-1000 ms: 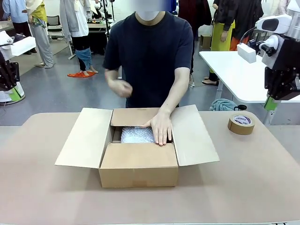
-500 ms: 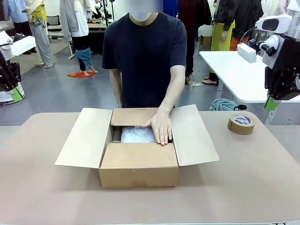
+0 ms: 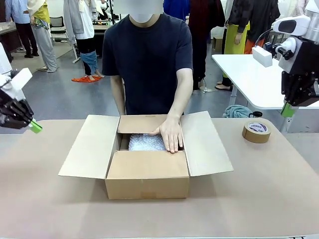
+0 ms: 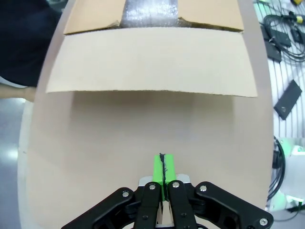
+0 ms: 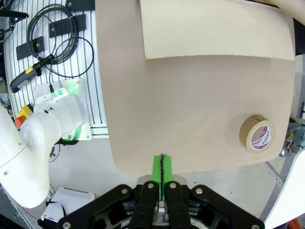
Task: Wrap the clocks to prevent damage.
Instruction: Push the right (or left) flap of the Package Box to close it.
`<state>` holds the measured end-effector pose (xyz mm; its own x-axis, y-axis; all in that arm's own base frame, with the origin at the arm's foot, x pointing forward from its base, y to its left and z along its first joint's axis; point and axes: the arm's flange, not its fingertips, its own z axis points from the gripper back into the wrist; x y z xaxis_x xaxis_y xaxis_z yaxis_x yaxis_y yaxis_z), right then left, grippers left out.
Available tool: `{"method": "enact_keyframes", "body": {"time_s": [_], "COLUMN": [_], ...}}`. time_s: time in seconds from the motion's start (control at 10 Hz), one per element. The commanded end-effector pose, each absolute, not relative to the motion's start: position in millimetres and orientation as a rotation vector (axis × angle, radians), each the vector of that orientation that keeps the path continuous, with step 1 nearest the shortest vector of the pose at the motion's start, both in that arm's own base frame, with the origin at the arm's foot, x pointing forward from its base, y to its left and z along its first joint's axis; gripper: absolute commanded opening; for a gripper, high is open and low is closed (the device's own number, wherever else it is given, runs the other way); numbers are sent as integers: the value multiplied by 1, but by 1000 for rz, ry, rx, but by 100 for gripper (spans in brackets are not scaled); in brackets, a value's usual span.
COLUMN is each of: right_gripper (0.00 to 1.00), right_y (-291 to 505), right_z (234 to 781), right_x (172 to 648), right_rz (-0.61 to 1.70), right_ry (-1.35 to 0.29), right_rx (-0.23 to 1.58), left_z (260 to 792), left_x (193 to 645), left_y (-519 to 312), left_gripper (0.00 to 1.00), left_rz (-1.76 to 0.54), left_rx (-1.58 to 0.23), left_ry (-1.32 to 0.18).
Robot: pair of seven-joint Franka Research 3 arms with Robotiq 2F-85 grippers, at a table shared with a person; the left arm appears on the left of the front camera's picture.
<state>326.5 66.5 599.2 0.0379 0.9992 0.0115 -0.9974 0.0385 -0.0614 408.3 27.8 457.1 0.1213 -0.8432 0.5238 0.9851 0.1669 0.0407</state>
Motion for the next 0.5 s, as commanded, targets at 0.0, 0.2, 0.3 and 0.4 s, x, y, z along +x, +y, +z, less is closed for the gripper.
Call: {"method": "enact_keyframes", "body": {"time_s": [0.0,0.2,0.3,0.4], "right_gripper": [1,1,1,1], "right_y": [69,69,69,69], "right_z": [599,599,599,599], "right_x": [328,328,328,328], "right_rz": [1522,1522,1522,1522], "right_ry": [-71,-71,-71,-71], "right_rx": [-25,-25,-25,-25], "left_z": [436,442,442,442], "left_x": [406,407,407,407], "left_y": [24,29,29,29], "left_gripper": [0,0,0,0], "left_rz": [-1313,-1333,-1333,-1333], "left_rx": [-359,-370,-370,-370], "left_ry": [-546,-498,-498,-498]}}
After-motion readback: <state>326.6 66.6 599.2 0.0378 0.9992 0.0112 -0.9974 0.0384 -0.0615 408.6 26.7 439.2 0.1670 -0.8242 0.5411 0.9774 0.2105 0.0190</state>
